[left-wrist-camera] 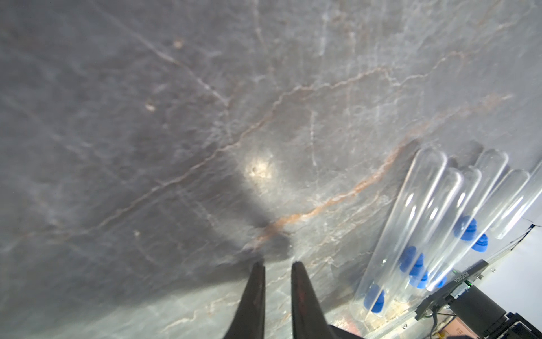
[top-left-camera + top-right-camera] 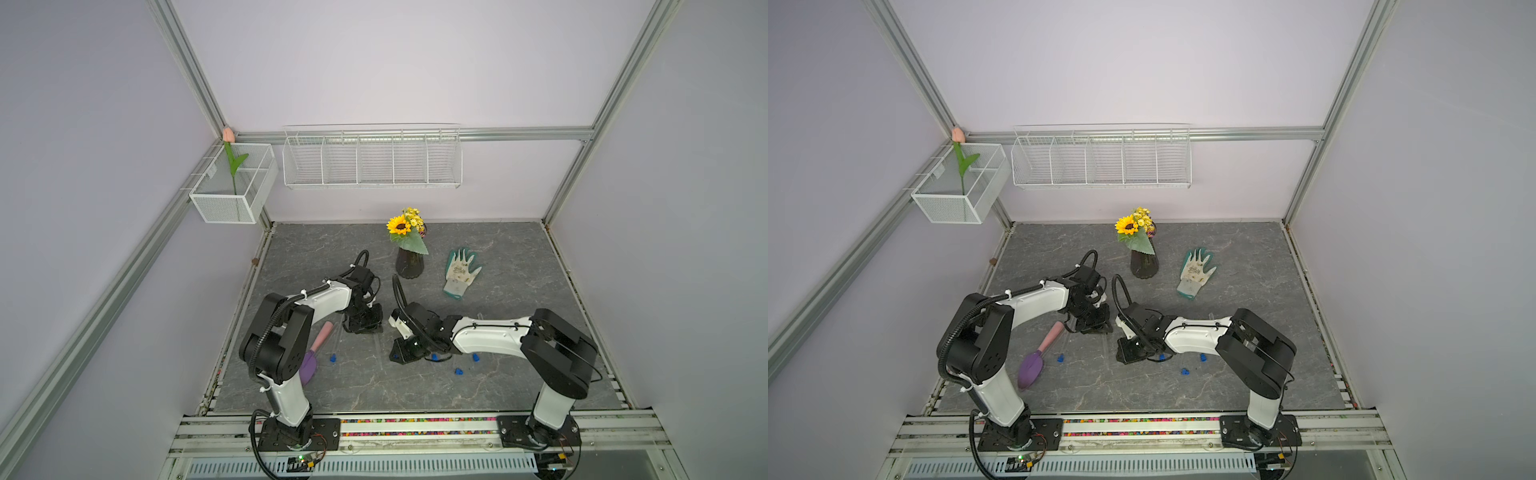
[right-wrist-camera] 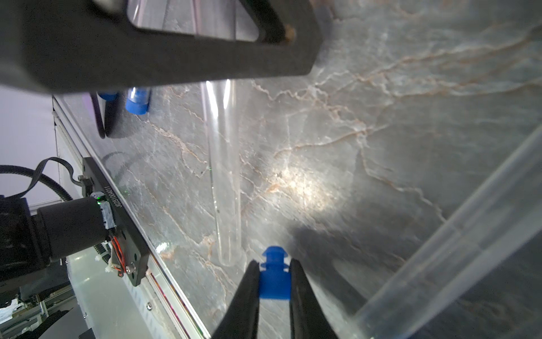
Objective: Remove stoppers from test tubes
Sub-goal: Place the stopper at the center of the board.
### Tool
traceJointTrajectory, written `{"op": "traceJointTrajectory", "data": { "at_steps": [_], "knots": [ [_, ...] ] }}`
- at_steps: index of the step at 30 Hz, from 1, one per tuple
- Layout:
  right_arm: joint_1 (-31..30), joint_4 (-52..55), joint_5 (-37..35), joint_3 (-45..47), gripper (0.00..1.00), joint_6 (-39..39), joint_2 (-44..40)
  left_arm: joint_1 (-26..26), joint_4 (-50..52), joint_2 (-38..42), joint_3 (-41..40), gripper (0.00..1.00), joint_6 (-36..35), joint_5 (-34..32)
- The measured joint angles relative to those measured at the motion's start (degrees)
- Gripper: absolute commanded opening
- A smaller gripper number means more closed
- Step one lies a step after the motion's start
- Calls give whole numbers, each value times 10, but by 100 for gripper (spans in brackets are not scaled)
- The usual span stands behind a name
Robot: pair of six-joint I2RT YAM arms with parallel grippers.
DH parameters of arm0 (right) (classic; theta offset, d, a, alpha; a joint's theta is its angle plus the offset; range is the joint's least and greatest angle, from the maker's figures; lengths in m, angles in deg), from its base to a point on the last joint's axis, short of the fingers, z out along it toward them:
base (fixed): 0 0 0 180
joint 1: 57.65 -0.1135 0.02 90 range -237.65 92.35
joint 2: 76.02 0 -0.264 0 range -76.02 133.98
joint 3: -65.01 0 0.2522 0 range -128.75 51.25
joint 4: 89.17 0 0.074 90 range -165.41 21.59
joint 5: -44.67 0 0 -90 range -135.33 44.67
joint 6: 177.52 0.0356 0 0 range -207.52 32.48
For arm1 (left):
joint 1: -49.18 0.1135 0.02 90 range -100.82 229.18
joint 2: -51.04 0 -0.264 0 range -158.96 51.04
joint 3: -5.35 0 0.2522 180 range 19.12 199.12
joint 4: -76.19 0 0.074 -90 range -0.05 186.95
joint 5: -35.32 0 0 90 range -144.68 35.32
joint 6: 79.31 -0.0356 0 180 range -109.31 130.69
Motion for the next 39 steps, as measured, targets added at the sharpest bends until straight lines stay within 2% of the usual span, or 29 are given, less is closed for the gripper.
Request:
{"op": "traceJointTrajectory", "data": {
  "at_steps": [8,24,39],
  "knots": [
    [0,-4,0,0,31,1,8,0,-3,0,0,15,2,2],
    [0,-3,-3,1,46,0,3,-1,-17,2,0,32,14,12],
    [-11,32,-23,2,56,-5,-37,-3,-26,23,-23,37,26,10]
  ]
}}
